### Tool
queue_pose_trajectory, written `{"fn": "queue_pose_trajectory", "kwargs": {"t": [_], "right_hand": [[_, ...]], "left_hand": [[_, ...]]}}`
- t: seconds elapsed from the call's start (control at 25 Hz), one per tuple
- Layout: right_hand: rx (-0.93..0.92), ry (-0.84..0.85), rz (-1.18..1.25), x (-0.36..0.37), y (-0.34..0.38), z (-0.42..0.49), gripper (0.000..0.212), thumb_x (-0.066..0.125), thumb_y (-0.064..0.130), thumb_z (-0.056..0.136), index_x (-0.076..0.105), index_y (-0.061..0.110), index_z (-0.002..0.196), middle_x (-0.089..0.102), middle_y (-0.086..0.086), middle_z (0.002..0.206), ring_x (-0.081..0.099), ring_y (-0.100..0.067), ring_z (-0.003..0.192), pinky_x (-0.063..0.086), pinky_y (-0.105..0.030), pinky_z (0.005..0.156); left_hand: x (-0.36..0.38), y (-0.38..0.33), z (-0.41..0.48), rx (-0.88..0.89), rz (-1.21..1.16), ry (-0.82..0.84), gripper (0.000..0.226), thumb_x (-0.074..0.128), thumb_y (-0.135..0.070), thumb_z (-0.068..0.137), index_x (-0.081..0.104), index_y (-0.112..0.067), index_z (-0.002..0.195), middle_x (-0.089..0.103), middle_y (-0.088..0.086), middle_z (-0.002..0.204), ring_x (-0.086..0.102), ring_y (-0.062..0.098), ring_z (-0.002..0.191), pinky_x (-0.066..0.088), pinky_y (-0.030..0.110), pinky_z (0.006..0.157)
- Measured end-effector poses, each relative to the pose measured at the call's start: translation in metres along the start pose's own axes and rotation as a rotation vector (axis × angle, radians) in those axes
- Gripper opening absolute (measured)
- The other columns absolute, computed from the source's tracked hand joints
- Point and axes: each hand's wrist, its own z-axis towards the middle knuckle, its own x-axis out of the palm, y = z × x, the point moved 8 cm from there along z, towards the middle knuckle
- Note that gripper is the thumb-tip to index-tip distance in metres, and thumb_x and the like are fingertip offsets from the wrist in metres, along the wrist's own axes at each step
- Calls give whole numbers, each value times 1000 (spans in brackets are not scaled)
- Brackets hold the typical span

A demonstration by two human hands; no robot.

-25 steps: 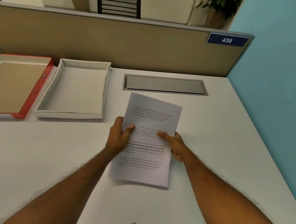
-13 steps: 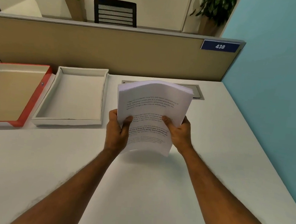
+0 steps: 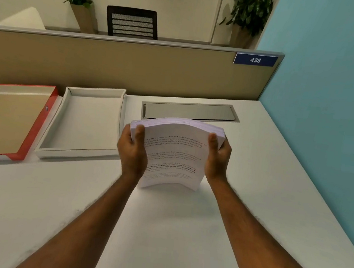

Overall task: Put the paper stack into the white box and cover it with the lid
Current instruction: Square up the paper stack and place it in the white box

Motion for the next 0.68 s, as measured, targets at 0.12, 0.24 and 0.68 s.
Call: {"fn": "queue_pose_trajectory", "kwargs": {"t": [0.12,0.24,0.68], "right_hand": [[71,-167,-70,-1,15,13,48,45,72,80,53,27,70,61,-1,69,62,-15,63,47,-17,51],[105,-211,-94,-3,14,21,33,47,48,87,53,24,64,61,-3,66,61,-15,61,45,-16,47],[30,166,-125,-9,-32,4,64,71,75,59,61,34,106,70,6,98,71,-12,86,62,-29,69]], "left_hand": [[0,-6,19,-184,41,-144,53,37,-64,89,49,-20,62,51,-4,61,53,7,59,37,18,54],[1,-1,22,-218,117,-169,40,43,-39,92,41,-23,56,44,-5,55,47,8,57,33,21,54],[0,40,6,-18,92,297,72,68,-65,67,54,-16,118,64,-6,103,65,2,90,57,18,68]]}}
